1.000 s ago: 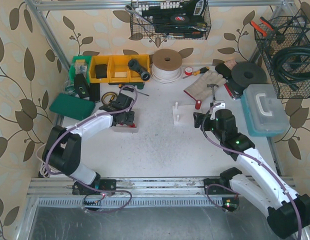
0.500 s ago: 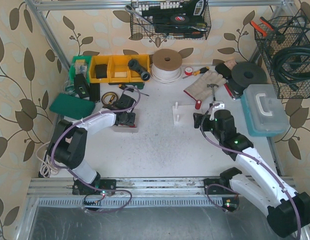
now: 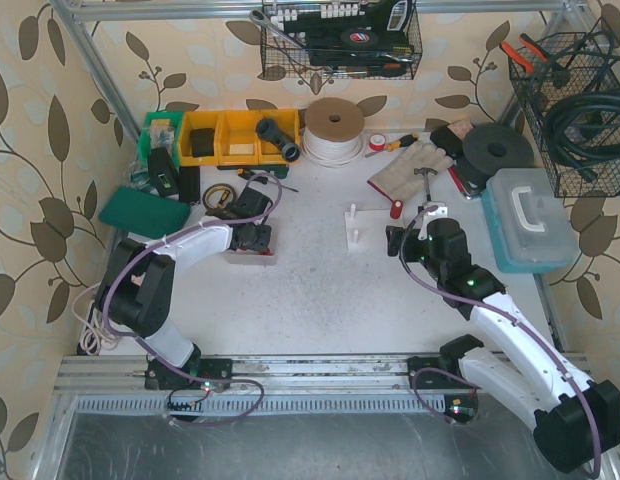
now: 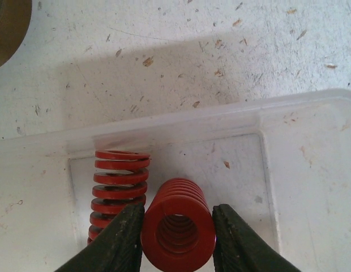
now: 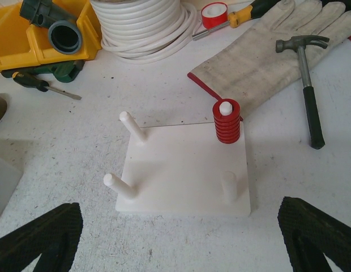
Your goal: Install the large spring
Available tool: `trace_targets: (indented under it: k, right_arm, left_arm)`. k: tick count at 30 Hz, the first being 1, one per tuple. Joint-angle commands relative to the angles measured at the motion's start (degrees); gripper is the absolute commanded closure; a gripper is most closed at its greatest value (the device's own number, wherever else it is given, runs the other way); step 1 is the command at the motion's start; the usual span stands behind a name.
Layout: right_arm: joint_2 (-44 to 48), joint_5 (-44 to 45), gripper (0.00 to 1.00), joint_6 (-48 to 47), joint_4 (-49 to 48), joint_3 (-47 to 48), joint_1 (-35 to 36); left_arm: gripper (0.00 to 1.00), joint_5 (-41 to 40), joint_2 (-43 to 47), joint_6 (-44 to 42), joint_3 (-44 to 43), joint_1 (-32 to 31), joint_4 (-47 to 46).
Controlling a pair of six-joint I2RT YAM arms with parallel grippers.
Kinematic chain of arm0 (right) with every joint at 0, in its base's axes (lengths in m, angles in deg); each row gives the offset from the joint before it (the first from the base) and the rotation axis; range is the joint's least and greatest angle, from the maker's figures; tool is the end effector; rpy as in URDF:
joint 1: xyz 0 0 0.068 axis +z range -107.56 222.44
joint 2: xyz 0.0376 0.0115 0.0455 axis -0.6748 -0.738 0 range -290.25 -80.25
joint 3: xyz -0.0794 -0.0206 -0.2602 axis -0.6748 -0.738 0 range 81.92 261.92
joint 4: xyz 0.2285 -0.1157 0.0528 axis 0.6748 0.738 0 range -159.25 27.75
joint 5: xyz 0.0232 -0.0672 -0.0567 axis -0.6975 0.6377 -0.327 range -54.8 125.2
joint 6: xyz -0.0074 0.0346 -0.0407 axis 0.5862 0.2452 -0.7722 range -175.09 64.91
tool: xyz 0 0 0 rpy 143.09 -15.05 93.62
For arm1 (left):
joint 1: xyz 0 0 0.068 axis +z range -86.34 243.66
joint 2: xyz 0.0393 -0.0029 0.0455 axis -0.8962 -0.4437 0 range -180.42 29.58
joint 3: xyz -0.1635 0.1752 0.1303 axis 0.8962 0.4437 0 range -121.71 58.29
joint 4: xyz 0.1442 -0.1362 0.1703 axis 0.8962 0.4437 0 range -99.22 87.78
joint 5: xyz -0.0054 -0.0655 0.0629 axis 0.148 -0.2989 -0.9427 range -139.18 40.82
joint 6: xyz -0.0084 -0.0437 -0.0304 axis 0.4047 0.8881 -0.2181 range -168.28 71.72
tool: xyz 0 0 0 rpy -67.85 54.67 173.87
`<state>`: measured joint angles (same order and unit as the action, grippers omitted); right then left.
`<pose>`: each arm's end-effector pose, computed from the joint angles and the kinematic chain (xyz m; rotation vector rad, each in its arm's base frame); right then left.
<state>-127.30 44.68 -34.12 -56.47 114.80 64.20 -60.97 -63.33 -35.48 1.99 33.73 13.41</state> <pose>0.1783 0.0648 0.2554 0.0899 2.0452 0.2993 0.2823 -0.1541 0.1856 0.3106 2.5516 -0.0102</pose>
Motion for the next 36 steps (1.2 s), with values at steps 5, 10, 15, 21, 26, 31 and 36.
trace_targets:
  k: [5, 10, 15, 21, 26, 31, 36]
  right_arm:
    - [0.05, 0.26, 0.06, -0.53, -1.22, -0.54, 0.37]
    - [-1.26, -5.09, 0.06, -0.21, -3.18, 0.33, 0.39]
    - [-2.4, -9.53, 0.06, 6.4, 0.78, 5.26, 0.46]
    - [-2.72, -15.87, 0.06, 24.52, -1.39, 6.11, 0.41]
    - [-5.84, -19.84, 0.06, 50.27, -13.52, 2.63, 1.36]
    - [-10.93, -19.45, 0.08, 58.67, -17.11, 6.16, 4.97]
    - [-13.58, -15.02, 0.13, 67.87, -23.51, 4.22, 10.75]
  left_arm:
    - [0.8, 0.92, 2.5, -1.25, -3.21, 0.69, 0.91]
    - [0.89, 1.51, 7.64, -1.24, -4.37, 0.67, 0.98]
    - [0.94, 7.74, 14.89, -4.26, -2.16, 0.43, -5.45]
    - [0.98, 15.43, 21.21, -10.2, 3.68, -1.95, -17.13]
    - [1.0, 15.16, 25.5, -24.05, 10.05, -9.6, -27.21]
    - [1.0, 16.16, 27.83, -33.54, 15.34, -14.87, -36.55]
    - [1.0, 16.26, 27.85, -37.39, 16.43, -16.21, -40.06]
